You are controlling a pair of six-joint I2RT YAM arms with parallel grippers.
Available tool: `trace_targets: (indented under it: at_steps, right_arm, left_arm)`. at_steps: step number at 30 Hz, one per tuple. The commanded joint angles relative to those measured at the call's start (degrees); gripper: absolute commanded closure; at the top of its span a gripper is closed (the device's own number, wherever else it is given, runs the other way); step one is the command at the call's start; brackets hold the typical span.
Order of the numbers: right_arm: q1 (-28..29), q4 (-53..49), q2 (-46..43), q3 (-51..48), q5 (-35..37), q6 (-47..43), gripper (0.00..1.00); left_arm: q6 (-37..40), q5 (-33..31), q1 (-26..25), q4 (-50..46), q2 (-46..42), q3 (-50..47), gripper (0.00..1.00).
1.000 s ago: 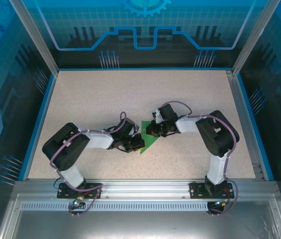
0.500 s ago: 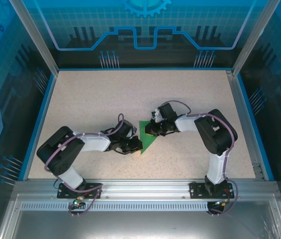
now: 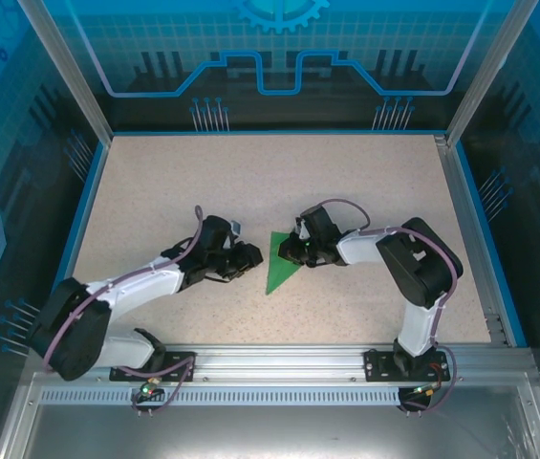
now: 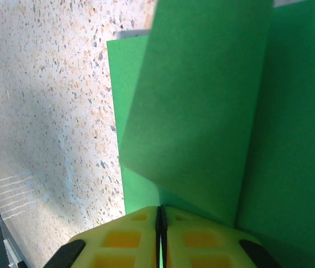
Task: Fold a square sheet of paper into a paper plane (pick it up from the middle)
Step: Fourth fold the wing at the center of the table.
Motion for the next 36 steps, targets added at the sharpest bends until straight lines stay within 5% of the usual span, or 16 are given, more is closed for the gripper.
trace_targets:
  at_steps: [1, 36]
  right_arm:
    - [1.38, -5.45, 0.35, -2.11, 3.15, 2.42, 0.88]
    - [-0.50, -7.27, 0.39, -3.44, 2.31, -0.19, 0.87]
  left_arm:
    - [-2.06, 3.96, -0.60, 3.93, 4.31, 1.58, 0.75]
    - [-2.89, 5.15, -4.08, 6.11, 22.19, 9.25, 0.84]
